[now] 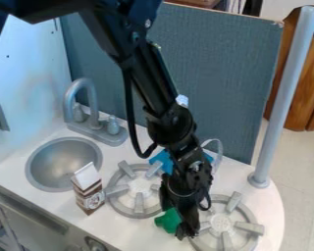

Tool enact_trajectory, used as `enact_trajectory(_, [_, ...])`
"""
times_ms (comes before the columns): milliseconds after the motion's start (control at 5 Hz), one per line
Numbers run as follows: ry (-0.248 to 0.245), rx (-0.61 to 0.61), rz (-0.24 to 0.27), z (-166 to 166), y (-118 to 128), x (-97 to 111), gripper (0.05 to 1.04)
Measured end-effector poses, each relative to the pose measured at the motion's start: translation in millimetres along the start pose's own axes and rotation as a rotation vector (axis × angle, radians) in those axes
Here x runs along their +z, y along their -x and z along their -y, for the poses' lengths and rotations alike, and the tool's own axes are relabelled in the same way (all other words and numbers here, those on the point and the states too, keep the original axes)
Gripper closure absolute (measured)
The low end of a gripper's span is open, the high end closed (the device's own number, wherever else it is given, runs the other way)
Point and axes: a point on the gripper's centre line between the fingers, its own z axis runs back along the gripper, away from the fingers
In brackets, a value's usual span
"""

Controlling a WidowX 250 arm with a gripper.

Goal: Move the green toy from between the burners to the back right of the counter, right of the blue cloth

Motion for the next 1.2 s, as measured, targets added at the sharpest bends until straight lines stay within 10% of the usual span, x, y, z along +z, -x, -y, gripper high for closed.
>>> enact_trajectory(200, [0.06,-0.039,0.009,-11,1,-6,0.083])
enact_trajectory(1200, [0.034,-0.145,0.013,-36,4,-21,0.083])
